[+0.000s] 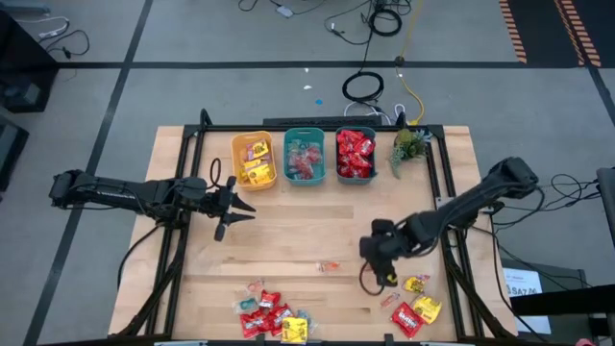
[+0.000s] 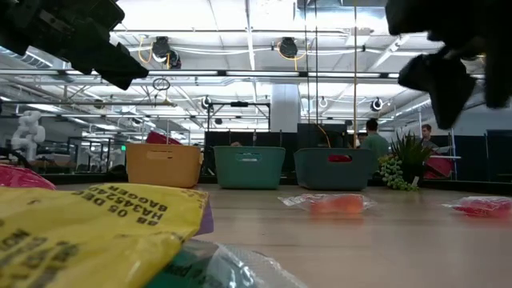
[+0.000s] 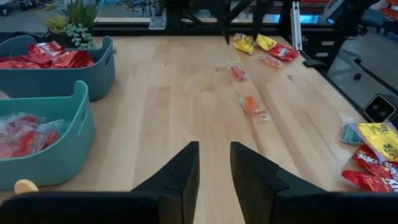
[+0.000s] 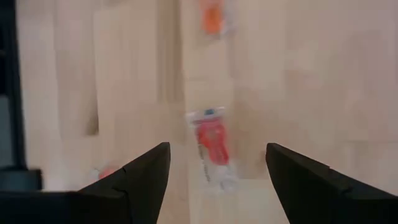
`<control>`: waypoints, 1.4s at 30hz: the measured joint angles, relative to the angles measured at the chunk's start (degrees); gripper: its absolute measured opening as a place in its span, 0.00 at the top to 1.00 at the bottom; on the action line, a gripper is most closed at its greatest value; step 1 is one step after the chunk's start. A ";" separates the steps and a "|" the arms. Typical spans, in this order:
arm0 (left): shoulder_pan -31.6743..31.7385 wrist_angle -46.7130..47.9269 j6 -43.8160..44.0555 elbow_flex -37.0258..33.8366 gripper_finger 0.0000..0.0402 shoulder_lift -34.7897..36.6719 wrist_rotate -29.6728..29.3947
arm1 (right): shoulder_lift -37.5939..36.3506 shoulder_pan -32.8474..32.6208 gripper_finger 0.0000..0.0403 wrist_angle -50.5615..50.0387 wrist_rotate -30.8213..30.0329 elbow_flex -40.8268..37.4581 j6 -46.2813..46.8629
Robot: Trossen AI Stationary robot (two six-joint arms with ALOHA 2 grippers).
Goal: Sort candy
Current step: Put the orange gummy candy into the green bin
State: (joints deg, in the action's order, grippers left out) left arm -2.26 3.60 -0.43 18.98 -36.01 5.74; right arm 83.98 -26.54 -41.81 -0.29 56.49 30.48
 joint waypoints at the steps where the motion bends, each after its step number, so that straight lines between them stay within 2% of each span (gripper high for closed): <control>1: 0.00 -0.01 0.00 0.00 0.75 0.00 0.00 | 1.36 -0.60 0.36 0.34 0.08 0.00 0.02; 9: 0.00 -0.02 0.00 0.00 0.75 0.00 0.00 | 12.09 -2.17 0.37 2.28 0.26 -0.04 0.37; 12: 0.00 -0.04 0.03 0.00 0.75 0.00 0.00 | 15.62 -2.10 0.40 2.47 0.27 -0.07 0.35; 17: 0.00 -0.02 0.07 0.00 0.75 0.00 0.00 | 18.37 -2.23 0.56 3.41 0.26 0.26 2.25; 24: 0.00 -0.04 0.08 0.00 0.75 0.00 0.00 | 16.35 -2.21 0.93 2.48 0.72 1.07 4.43; 26: 0.00 -0.05 0.09 0.00 0.75 0.02 0.00 | 14.47 -2.23 0.97 1.38 0.85 1.50 5.50; 30: 0.00 -0.04 0.07 0.00 0.75 0.02 0.00 | 10.01 -1.88 0.94 -2.93 0.17 2.85 11.53; 36: 0.00 -0.04 0.07 0.00 0.75 0.00 0.00 | 2.75 0.10 0.98 -7.52 -7.78 7.46 17.57; 42: 0.00 -0.07 0.07 0.00 0.75 0.00 0.00 | -1.13 5.15 0.98 -5.63 -24.21 13.96 13.53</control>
State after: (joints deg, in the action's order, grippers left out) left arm -2.26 3.53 -0.36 18.98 -36.01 5.74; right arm 82.85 -21.39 -47.44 -24.50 70.45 44.01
